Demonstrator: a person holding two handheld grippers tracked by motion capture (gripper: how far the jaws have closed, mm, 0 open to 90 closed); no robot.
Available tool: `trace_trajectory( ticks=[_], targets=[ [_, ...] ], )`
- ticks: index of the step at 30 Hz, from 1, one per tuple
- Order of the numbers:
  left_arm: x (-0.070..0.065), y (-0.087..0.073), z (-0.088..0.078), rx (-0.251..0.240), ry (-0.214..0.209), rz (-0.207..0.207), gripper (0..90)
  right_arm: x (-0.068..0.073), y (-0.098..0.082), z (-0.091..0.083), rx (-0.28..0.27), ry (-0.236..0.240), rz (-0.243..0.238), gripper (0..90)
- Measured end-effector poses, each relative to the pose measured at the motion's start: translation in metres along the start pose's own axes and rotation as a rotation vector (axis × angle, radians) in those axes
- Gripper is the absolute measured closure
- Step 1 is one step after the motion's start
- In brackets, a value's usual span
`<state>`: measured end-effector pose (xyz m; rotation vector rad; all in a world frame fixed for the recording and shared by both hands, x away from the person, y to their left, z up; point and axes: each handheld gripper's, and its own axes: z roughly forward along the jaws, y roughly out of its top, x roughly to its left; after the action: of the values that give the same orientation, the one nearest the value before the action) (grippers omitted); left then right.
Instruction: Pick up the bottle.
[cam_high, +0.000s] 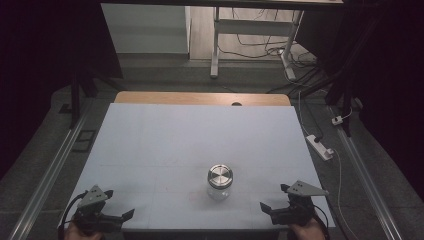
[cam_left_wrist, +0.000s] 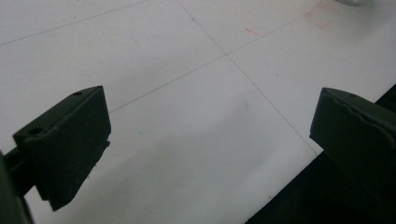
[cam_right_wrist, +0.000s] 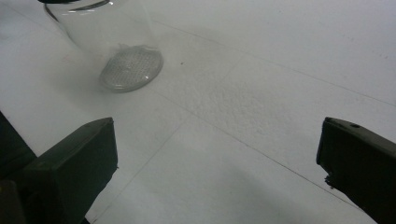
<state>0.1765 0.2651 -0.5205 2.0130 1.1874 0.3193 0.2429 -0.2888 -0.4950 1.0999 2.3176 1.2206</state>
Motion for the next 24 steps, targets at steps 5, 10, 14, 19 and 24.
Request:
trace_trajectory(
  ticks=[5,10,14,19,24],
  targets=[
    [0.0,0.0002,0.0009,0.01,-0.004,-0.004,0.0,0.0004,0.0003,0.0001,0.001,0.024,-0.015,0.0],
    [0.0003,0.0003,0.0007,0.005,-0.016,-0.004,0.0,0.0016,0.0006,0.0005,0.006,0.029,-0.024,0.0],
    [-0.0003,0.0006,0.0015,0.012,-0.017,0.003,0.0,0.0025,0.0009,0.0015,0.016,0.017,-0.032,0.0],
    [-0.001,0.001,0.002,0.016,-0.018,0.011,0.0,0.0039,0.0012,0.0021,0.021,0.009,-0.044,0.0],
    [-0.0005,0.001,0.0016,0.011,-0.026,0.002,0.0,0.0035,0.0015,0.0019,0.021,0.012,-0.038,0.0]
  ],
)
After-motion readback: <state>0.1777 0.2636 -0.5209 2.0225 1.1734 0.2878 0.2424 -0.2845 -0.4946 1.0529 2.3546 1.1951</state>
